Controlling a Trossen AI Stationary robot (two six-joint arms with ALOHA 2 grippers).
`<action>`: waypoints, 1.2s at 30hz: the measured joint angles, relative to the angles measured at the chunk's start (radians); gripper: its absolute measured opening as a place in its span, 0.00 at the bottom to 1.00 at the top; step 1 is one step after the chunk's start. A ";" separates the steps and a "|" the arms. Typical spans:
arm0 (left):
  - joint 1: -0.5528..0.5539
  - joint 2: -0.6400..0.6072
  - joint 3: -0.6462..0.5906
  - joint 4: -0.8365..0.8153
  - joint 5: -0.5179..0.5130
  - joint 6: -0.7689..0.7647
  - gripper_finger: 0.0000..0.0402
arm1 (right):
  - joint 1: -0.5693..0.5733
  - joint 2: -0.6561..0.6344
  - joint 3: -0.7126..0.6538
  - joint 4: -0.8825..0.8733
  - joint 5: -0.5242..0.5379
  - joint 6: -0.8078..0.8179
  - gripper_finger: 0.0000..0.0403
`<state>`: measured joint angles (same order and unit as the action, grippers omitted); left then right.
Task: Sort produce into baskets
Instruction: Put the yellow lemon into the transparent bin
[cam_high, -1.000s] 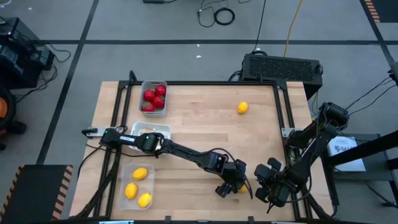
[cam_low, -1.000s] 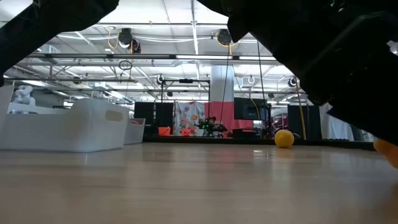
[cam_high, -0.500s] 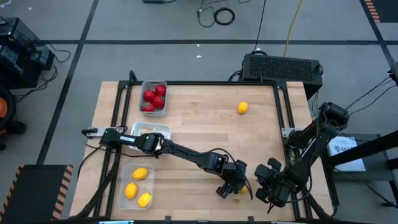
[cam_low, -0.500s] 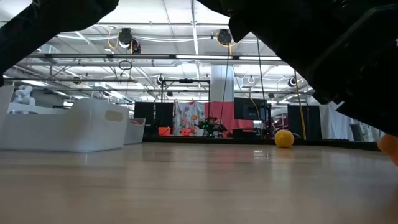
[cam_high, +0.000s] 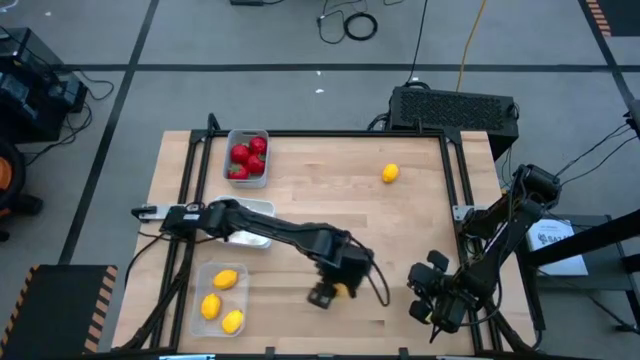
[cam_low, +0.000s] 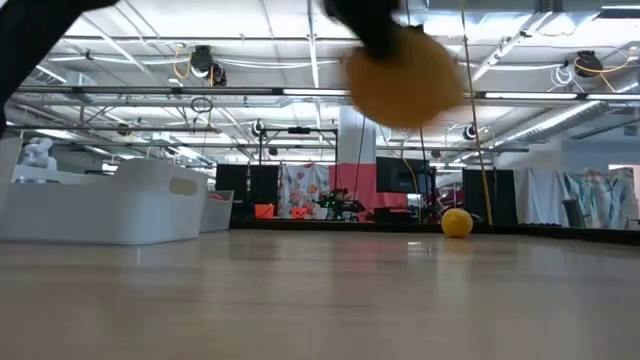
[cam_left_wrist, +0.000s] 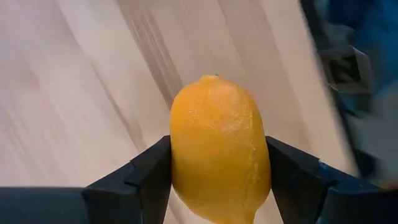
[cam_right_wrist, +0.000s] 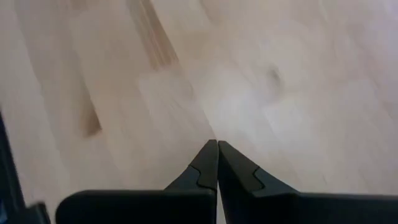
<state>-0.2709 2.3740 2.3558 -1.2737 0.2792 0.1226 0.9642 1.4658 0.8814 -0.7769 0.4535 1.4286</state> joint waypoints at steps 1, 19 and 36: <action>-0.004 -0.022 0.000 -0.056 0.014 -0.034 0.57 | 0.000 0.000 0.000 0.011 0.025 -0.011 0.00; -0.243 -0.299 -0.100 -0.296 -0.330 -0.542 0.57 | 0.000 0.000 0.000 0.115 0.206 -0.289 0.00; -0.567 -0.860 -0.872 -0.227 -0.397 -1.528 0.57 | -0.047 0.000 0.000 0.114 0.311 -0.422 0.00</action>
<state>-0.8375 1.5135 1.4833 -1.5005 -0.1181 -1.4056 0.9167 1.4662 0.8814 -0.6628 0.7643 1.0062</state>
